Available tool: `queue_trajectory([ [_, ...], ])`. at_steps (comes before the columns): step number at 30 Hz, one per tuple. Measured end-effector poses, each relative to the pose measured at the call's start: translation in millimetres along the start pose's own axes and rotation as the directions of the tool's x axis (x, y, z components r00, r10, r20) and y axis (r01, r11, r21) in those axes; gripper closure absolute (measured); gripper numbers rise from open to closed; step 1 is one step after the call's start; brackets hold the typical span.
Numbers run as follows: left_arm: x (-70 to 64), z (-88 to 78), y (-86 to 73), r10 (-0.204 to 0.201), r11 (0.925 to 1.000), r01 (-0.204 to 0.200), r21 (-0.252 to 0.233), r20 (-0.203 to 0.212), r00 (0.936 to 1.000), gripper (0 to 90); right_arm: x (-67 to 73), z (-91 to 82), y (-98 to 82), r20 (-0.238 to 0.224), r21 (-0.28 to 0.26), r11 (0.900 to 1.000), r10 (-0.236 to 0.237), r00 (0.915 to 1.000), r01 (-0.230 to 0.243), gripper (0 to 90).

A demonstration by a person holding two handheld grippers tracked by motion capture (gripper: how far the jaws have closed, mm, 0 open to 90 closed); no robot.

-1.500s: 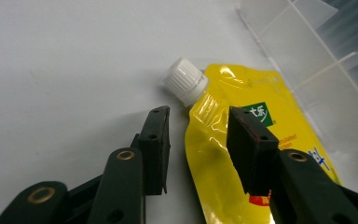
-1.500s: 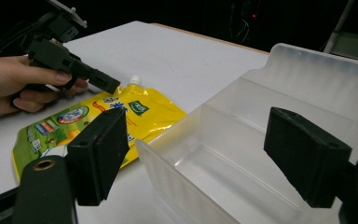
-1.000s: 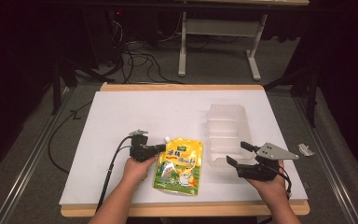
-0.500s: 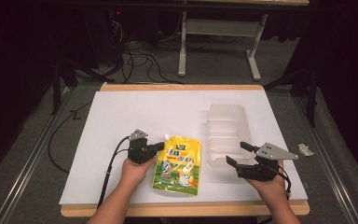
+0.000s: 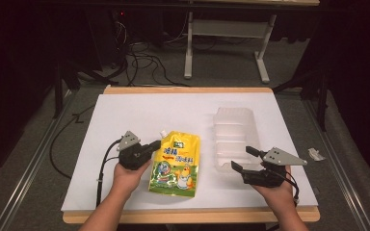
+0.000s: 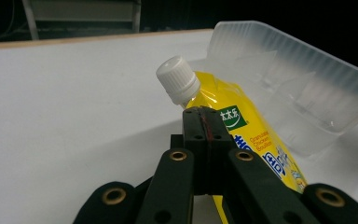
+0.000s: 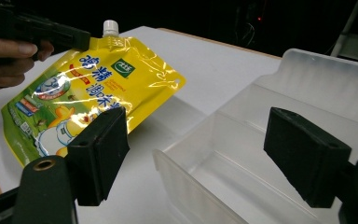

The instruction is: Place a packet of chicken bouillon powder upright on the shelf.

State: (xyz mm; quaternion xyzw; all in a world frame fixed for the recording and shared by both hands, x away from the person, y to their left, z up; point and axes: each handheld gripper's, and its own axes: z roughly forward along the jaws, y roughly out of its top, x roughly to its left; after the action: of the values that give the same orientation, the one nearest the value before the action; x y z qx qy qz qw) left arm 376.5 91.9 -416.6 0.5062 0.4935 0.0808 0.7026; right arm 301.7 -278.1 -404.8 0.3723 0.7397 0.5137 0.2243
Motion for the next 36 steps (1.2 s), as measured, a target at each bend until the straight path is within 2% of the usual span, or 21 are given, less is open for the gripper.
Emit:
queue_trajectory([
  [6,-7.6,-21.9,4.6,0.034,0.9979,-0.032,-0.057,0.05,0.9982,90.0,11.8,5.3,9.3,-0.028,-0.023,0.999,0.025,0.9993,-0.025,22.1],
  [7,-7.8,-25.1,4.0,0.05,0.9971,-0.047,-0.06,0.06,0.9969,90.0,13.8,7.1,11.3,-0.026,-0.022,0.999,0.024,0.9994,-0.025,21.9],
  [9,-9.9,-29.2,5.0,0.045,0.9965,-0.04,-0.073,0.081,0.9957,90.0,18.3,11.6,15.7,-0.03,-0.019,1.0,0.024,0.9993,-0.025,21.8],
  [10,-11.7,-30.4,5.1,0.056,0.9959,-0.049,-0.075,0.087,0.9946,90.0,20.6,14.3,18.2,-0.028,-0.018,1.0,0.021,0.9994,-0.021,21.8],
  [12,-14.8,-32.8,3.9,0.083,0.9936,-0.075,-0.084,0.101,0.9914,90.0,25.4,20.3,23.2,-0.032,-0.015,1.0,0.027,0.9991,-0.028,21.7],
  [13,-15.8,-33.8,4.1,0.075,0.9938,-0.065,-0.09,0.11,0.9911,90.0,27.6,24.0,25.9,-0.033,-0.014,1.0,0.026,0.9991,-0.027,21.7],
  [14,-15.9,-34.3,4.6,0.098,0.9926,-0.086,-0.086,0.148,0.9842,90.0,29.8,27.8,28.6,-0.033,-0.006,1.0,0.022,0.9992,-0.022,21.7],
  [15,-16.9,-35.1,4.3,0.078,0.9935,-0.067,-0.092,0.12,0.9896,90.0,32.6,33.1,32.1,-0.036,0.005,1.0,0.025,0.999,-0.025,21.6],
  [18,-19.2,-37.3,3.9,0.085,0.9923,-0.072,-0.1,0.132,0.9877,90.0,36.5,45.2,39.9,-0.045,0.022,0.999,0.024,0.9987,-0.023,21.3],
  [21,-23.3,-41.1,4.5,0.084,0.992,-0.068,-0.106,0.15,0.985,90.0,41.5,52.5,41.5,-0.072,0.006,0.999,0.043,0.9965,-0.042,21.0],
  [23,-27.7,-43.7,4.1,0.095,0.9905,-0.076,-0.114,0.164,0.982,90.0,45.9,54.3,36.4,-0.092,-0.021,0.997,0.067,0.9935,-0.069,21.1],
  [25,-32.3,-45.9,3.8,0.105,0.9892,-0.085,-0.12,0.18,0.978,90.0,49.1,58.5,33.7,-0.103,0.011,0.998,0.061,0.9928,-0.06,19.8],
  [28,-37.9,-48.6,3.5,0.114,0.9882,-0.091,-0.124,0.198,0.9735,90.0,52.3,60.7,28.6,-0.118,0.017,0.997,0.072,0.9903,-0.071,19.9],
  [32,-44.7,-51.5,3.3,0.126,0.9872,-0.1,-0.124,0.222,0.9668,90.0,56.8,64.6,26.0,-0.123,0.035,0.998,0.06,0.9906,-0.056,19.2],
  [36,-52.0,-54.8,2.4,0.146,0.9851,-0.118,-0.126,0.251,0.957,90.0,58.2,66.4,25.8,-0.124,0.037,0.998,0.064,0.9902,-0.06,18.4],
])
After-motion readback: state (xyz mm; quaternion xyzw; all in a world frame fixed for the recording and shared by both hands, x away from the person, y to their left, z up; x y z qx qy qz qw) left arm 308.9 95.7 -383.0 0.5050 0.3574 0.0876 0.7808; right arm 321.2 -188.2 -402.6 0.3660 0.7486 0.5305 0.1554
